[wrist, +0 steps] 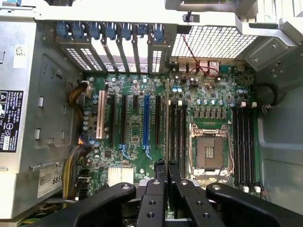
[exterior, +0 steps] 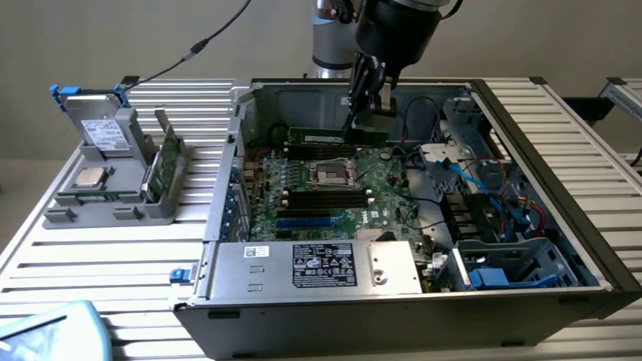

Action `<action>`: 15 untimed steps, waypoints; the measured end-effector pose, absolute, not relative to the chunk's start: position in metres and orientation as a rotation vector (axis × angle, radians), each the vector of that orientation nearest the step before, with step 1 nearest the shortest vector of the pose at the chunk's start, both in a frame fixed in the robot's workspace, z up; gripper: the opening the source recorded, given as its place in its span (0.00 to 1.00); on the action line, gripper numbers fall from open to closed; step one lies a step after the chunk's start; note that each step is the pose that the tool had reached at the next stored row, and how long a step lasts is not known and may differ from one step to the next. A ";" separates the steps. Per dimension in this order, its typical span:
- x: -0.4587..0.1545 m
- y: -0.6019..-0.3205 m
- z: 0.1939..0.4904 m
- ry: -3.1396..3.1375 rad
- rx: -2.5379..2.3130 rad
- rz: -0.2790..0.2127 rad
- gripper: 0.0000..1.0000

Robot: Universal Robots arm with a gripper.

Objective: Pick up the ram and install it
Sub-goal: 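Insert the ram into the slot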

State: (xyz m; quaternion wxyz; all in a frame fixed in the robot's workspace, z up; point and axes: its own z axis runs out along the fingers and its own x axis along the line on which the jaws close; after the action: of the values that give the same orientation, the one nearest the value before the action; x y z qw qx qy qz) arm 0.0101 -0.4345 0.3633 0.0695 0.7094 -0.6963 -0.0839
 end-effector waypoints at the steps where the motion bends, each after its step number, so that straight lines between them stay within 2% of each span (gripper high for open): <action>1: 0.010 -0.435 0.363 -2.096 2.135 -0.253 0.13; 9: 0.010 -0.434 0.363 -2.096 2.136 -0.251 0.13; 15: 0.010 -0.422 0.358 -2.104 2.144 -0.236 0.13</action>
State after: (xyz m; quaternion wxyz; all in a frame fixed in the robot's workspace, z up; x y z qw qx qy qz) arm 0.0101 -0.4221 0.3578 0.0640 0.7101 -0.6969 -0.0782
